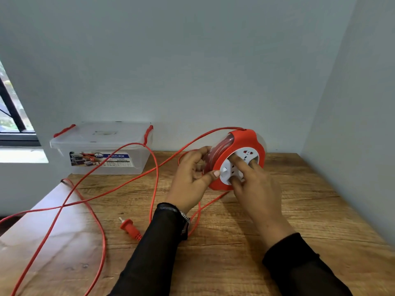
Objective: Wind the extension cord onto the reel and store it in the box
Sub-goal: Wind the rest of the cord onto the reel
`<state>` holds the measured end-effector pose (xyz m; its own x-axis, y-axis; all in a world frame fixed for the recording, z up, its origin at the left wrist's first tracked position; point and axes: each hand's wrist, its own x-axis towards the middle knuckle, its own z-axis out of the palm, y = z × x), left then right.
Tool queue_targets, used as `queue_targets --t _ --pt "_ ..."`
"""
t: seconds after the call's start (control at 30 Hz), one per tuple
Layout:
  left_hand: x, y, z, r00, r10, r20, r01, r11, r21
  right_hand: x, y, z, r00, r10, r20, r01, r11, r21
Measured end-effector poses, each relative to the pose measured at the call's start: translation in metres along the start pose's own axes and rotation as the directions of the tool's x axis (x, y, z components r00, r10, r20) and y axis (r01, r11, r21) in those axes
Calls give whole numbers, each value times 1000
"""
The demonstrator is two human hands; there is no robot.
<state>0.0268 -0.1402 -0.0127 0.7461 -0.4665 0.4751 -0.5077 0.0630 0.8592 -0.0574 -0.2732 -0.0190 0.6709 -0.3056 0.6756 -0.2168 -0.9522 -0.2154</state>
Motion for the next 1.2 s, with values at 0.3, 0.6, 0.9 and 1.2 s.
queue_targets --t 0.3,0.6,0.9,1.2 --pt "-3 -5 16 998 -49 32 53 990 -131 -2 -5 -2 919 385 82 -383 825 416" --pt "-9 -8 29 988 -85 126 109 973 -203 8 -7 -4 712 508 485 -568 9 823" --pt "-12 -13 35 995 -99 11 100 985 -141 11 -6 -15 656 193 730 -484 -635 603" --pt "-4 -8 17 975 -187 -122 143 943 -300 11 2 -12 678 411 609 -708 142 692"
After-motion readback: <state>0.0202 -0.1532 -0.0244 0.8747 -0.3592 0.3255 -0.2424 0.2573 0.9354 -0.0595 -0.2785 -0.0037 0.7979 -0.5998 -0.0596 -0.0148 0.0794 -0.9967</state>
